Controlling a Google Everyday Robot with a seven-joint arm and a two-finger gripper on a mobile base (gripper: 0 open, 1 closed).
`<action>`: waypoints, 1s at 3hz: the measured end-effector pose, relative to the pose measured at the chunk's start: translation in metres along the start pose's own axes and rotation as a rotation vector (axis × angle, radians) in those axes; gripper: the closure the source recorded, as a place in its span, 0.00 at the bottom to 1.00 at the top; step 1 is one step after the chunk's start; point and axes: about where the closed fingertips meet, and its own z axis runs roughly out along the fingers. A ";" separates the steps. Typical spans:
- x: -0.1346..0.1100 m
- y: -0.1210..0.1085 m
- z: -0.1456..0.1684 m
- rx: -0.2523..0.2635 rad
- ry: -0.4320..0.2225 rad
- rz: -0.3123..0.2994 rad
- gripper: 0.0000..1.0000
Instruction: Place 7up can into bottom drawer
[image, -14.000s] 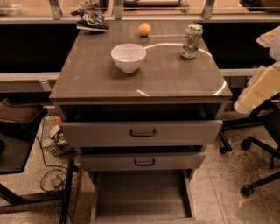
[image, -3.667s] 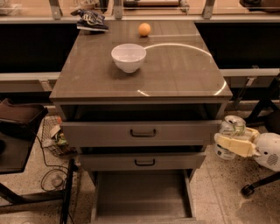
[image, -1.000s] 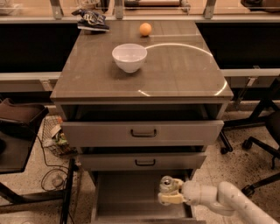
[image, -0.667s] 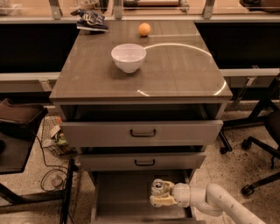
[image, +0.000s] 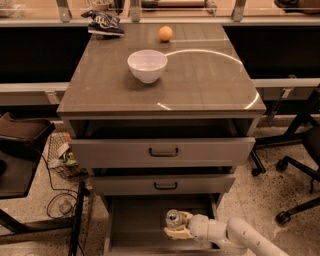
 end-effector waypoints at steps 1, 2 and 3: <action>0.001 -0.005 -0.001 0.050 0.036 -0.031 1.00; 0.002 -0.007 0.004 0.044 0.032 -0.030 1.00; 0.008 -0.015 0.028 0.017 0.015 -0.026 1.00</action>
Offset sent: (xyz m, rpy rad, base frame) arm 0.0026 -0.0020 -0.0001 -0.0401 -0.0185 -0.0260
